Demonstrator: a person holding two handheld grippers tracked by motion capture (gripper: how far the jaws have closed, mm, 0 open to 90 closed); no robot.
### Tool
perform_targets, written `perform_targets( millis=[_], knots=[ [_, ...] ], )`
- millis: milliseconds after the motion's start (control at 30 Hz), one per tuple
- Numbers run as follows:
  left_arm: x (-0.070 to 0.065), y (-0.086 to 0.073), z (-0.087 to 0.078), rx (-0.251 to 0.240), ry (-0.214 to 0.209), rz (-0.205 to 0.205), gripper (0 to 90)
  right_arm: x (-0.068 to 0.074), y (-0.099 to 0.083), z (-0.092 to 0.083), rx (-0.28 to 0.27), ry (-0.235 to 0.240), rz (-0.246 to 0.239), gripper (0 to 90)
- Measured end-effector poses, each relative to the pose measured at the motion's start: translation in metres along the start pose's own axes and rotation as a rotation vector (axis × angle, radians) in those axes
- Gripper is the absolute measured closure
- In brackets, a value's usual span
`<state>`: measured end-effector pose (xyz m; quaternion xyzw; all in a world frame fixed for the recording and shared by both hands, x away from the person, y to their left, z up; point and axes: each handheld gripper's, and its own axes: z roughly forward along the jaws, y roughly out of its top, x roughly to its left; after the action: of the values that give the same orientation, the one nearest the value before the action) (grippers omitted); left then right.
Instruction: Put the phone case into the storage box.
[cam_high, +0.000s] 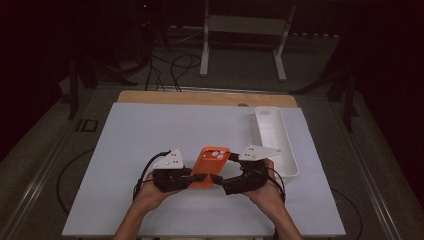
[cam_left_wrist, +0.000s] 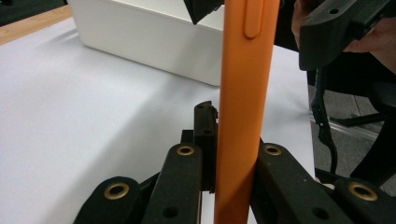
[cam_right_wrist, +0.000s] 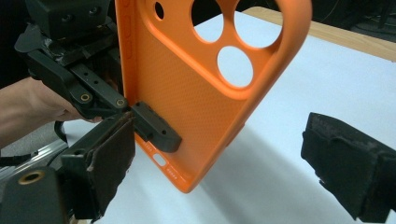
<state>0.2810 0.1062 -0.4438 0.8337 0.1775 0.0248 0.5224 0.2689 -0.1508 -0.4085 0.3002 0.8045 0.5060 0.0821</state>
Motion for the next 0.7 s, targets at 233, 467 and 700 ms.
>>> perform_targets(
  millis=[233,467,700],
  knots=[
    [0.0004,0.0003,-0.0018,-0.007,0.039,-0.005,85.7,0.0012,0.0005,0.0,-0.005,-0.008,0.007,10.0],
    [-0.0012,0.0009,-0.0036,-0.025,0.077,-0.008,85.7,0.0025,0.003,-0.0004,-0.012,-0.021,0.005,10.0],
    [-0.0021,-0.0003,-0.0047,-0.041,0.113,-0.018,85.7,0.0056,0.0071,-0.0012,-0.026,-0.046,0.004,10.0]
  ],
)
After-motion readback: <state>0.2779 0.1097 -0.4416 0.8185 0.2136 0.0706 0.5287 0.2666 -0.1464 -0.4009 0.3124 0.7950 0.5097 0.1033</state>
